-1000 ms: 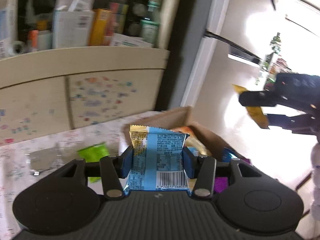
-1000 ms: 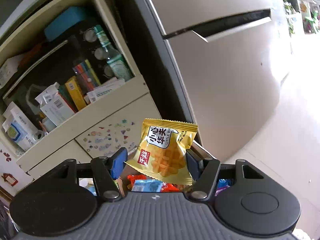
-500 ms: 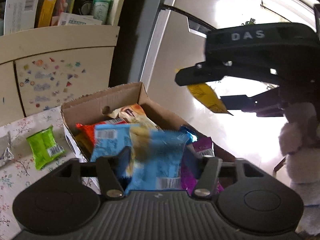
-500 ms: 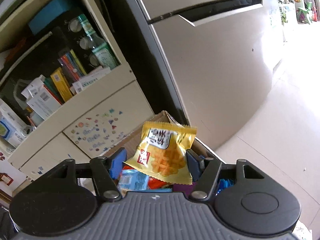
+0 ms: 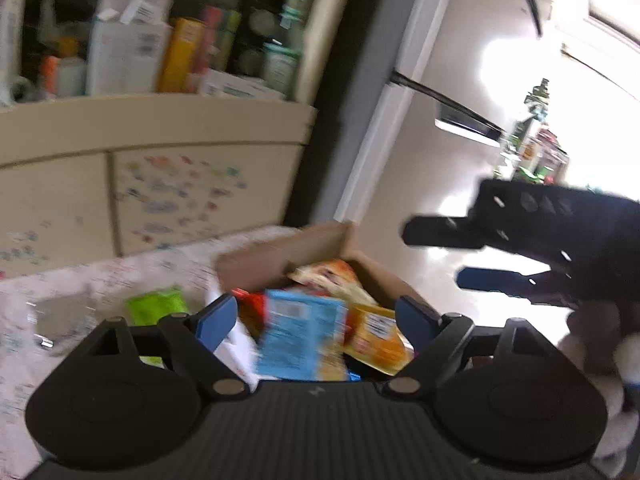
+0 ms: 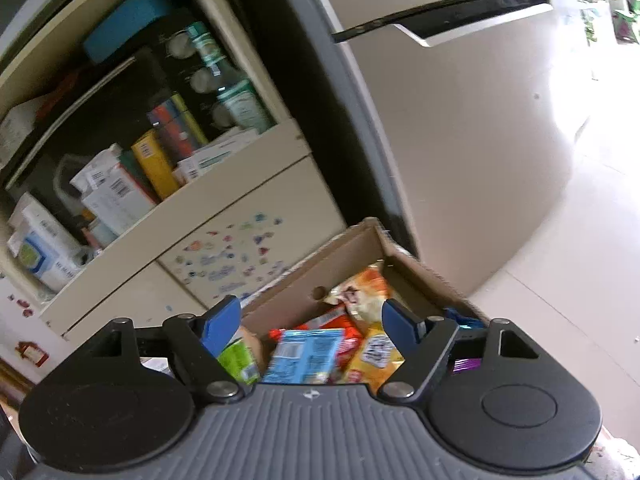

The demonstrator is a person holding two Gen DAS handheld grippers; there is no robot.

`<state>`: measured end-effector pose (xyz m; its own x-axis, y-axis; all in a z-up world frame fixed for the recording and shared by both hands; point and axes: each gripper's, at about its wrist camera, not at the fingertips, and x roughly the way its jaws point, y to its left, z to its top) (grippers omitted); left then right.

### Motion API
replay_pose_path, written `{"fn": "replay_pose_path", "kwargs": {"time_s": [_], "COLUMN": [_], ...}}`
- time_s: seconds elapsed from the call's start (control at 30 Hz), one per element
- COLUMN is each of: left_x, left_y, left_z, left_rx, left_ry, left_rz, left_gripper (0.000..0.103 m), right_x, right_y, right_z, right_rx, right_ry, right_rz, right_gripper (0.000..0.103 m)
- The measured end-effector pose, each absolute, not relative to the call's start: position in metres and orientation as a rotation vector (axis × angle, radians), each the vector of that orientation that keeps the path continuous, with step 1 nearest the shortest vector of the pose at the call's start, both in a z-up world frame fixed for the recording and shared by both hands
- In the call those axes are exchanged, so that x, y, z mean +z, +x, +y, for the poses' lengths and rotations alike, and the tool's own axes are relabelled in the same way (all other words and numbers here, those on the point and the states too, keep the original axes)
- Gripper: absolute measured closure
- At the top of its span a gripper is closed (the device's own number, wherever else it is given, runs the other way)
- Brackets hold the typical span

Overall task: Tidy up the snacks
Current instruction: 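Open the left tool over the box while the right tool releases the yellow bag, then grasp the silver foil bag on the table with the left tool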

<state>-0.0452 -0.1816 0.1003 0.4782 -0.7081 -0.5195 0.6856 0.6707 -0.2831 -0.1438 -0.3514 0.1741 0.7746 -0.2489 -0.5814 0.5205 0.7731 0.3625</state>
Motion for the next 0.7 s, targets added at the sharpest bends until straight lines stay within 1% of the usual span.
{"fn": "replay_pose_path", "kwargs": {"time_s": [0.43,0.7], "left_x": [0.122,0.105], "left_y": [0.0,0.046], "left_z": [-0.116,-0.084], "left_rx": [-0.638,-0.445], "left_ry": [-0.095,-0.115], "left_rz": [0.609,0.639], "left_gripper": [0.014,0.012], "right_x": [0.17,0.155], "right_y": [-0.115,-0.095], "right_z": [-0.318,-0.299], "right_rx": [-0.312,-0.242], "right_ry": [0.488,0.488], "right_rz": [0.568,0.636], "right_gripper": [0.018,0.018]}}
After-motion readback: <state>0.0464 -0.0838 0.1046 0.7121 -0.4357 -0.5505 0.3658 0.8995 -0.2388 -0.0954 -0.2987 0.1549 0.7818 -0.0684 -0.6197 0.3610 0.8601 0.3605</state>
